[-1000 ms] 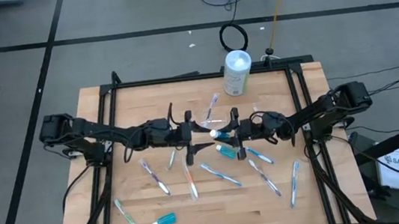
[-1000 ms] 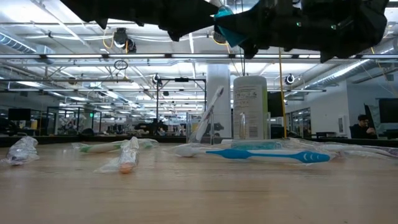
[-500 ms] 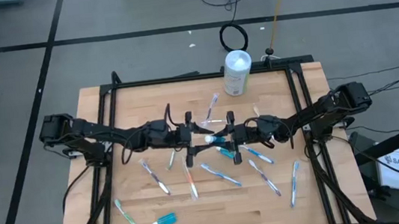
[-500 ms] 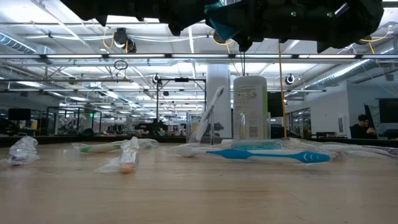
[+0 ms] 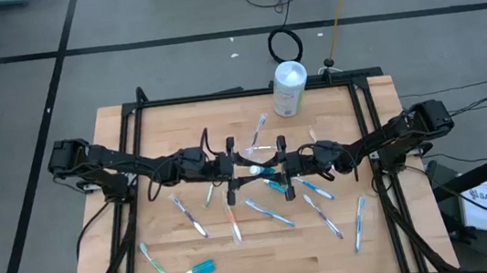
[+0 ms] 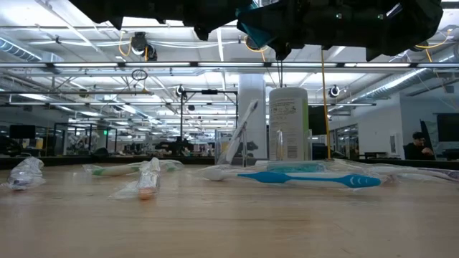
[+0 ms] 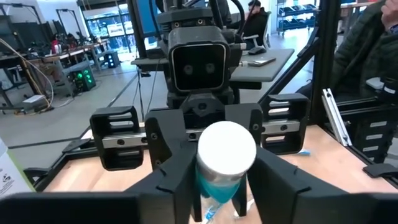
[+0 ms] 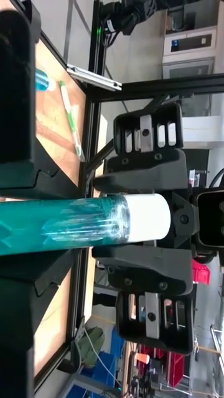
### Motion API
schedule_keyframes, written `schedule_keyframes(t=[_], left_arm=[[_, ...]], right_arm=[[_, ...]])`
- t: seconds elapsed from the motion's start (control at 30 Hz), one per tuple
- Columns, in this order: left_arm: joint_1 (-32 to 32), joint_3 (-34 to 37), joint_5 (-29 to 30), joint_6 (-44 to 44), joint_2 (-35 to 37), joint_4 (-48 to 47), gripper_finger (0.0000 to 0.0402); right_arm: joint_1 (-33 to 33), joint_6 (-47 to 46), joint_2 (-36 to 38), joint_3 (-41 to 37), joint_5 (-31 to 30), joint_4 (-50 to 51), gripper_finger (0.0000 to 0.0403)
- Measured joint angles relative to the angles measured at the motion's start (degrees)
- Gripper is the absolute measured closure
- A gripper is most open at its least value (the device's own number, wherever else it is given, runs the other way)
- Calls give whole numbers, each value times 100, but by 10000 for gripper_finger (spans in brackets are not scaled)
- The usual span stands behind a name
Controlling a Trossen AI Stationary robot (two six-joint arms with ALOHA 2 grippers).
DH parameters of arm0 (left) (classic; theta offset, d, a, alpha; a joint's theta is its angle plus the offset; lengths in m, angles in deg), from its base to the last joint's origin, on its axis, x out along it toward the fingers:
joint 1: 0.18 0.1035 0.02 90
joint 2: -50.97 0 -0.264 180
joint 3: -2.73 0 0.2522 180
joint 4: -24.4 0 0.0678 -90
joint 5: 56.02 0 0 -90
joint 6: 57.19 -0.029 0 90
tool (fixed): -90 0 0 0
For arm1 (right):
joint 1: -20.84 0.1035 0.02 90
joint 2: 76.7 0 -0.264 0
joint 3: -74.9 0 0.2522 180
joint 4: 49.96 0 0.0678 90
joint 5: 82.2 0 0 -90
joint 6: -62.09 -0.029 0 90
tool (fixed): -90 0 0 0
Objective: Pick & Place toothbrushing station
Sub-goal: Put the top blue mouthwash into the transparent organizer
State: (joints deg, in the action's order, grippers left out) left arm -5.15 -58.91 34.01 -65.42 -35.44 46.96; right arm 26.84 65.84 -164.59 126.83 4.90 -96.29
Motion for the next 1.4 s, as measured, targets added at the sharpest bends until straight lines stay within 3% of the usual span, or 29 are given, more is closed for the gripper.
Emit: schedule_keyframes(t=[0.33, 0.5, 0.63, 0.8, 0.97, 1.27, 1.4], left_arm=[[2, 2, 16, 0, 0, 5, 299], [2, 4, 135, 145, 0, -76, 300], [-1, 2, 329, 262, 2, -163, 301], [26, 2, 844, 340, 2, -373, 301], [308, 2, 929, 584, -35, -611, 301], [1047, -373, 856, 873, -779, -705, 302], [1270, -1009, 851, 855, -1076, -1557, 302]], right_arm=[[0, 13, 4, 0, -31, 43, 318], [0, 61, 18, 2, -38, 284, 292], [0, 65, 247, 0, -437, 924, 255], [0, 3, 948, 0, -1213, 2737, 217], [-1, -99, 1777, -2, -1399, 4182, 200], [-28, -359, 2348, -153, -1832, 4522, 202], [-115, -354, 2363, -227, -1829, 4493, 203]])
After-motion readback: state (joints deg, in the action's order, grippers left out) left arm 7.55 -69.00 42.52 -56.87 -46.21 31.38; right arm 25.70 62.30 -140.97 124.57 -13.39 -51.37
